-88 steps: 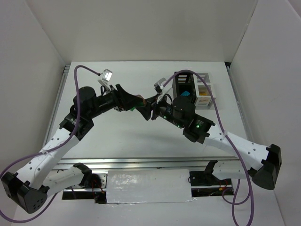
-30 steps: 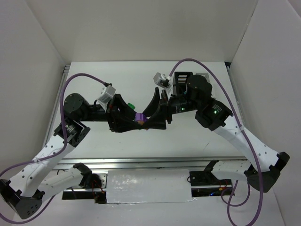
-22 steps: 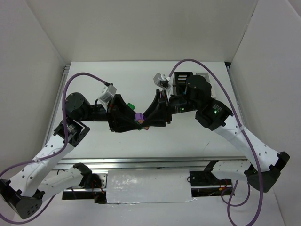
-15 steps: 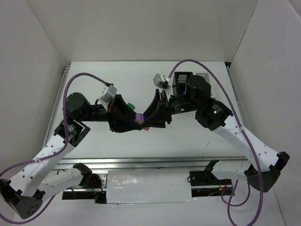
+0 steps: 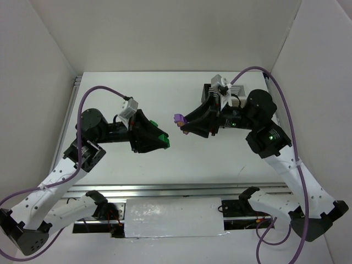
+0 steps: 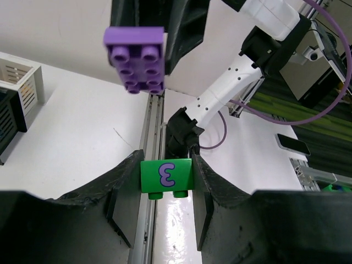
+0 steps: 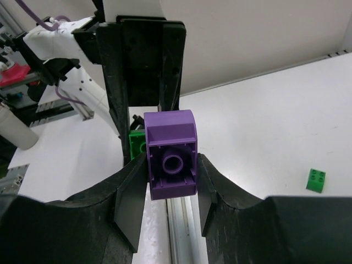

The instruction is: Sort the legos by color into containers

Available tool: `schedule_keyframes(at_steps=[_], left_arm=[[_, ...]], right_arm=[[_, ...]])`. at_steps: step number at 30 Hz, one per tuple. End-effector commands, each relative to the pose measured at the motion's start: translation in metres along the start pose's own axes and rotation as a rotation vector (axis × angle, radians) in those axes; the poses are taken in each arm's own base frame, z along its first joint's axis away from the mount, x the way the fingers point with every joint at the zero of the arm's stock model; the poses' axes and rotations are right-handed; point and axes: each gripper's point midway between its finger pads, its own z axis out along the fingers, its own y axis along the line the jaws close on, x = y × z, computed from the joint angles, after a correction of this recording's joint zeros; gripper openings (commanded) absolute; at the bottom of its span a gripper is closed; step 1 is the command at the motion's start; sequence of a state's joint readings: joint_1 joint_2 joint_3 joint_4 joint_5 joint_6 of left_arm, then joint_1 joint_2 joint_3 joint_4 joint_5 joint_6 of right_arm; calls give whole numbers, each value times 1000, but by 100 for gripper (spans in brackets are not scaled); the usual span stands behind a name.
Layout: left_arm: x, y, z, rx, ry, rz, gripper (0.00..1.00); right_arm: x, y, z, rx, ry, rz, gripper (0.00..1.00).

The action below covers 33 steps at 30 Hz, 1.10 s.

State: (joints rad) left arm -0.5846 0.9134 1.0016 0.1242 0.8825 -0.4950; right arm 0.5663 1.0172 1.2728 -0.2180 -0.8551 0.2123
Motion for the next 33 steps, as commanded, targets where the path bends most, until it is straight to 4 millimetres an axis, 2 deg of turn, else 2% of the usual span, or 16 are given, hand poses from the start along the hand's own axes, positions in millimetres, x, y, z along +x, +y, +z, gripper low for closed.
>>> schedule_keyframes(at_steps=[1,6,9,10,13,14,16,17,19,20,21,23,25,26,28,33], left_arm=[[-21,-9,-3,-2,-47,85,0],[-22,-6,-2,-19,-59,83,0],[-30,0,-6,-89,-84,78,0],[-32,5,-7,-123,-91,71,0],[-35,24,-17,-286,-92,37,0],[-34,37,-26,-390,-85,6,0],[-29,51,-38,-510,-73,-12,0],[-24,66,-54,-639,-69,-33,0],[-14,80,-72,-767,-48,-46,0],[-3,93,-89,-876,-26,-53,0],[5,96,-96,-916,5,-50,0],[18,101,-111,-985,46,-50,0],[33,101,-128,-1042,85,-37,0],[37,101,-132,-1056,88,-34,0],[44,98,-143,-1072,70,-12,0],[53,93,-149,-1057,8,11,0]], right_arm=[[-10,-3,-1,12,-52,-30,0],[-8,-21,-1,77,-58,-16,0],[-7,-67,-7,315,-88,-1,0],[-8,-97,-13,467,-108,11,0],[-1,-147,-33,732,-151,69,0],[-9,-173,-53,908,-224,51,0],[11,-205,-74,1087,-224,4,0],[0,-223,-99,1256,-312,-35,0],[24,-257,-116,1411,-255,-73,0],[21,-269,-128,1496,-293,-93,0],[33,-287,-128,1531,-257,-99,0],[27,-304,-136,1553,-295,-136,0],[37,-329,-141,1573,-262,-143,0],[29,-336,-140,1572,-280,-153,0],[47,-362,-136,1577,-212,-152,0],[70,-407,-133,1610,-122,-131,0]])
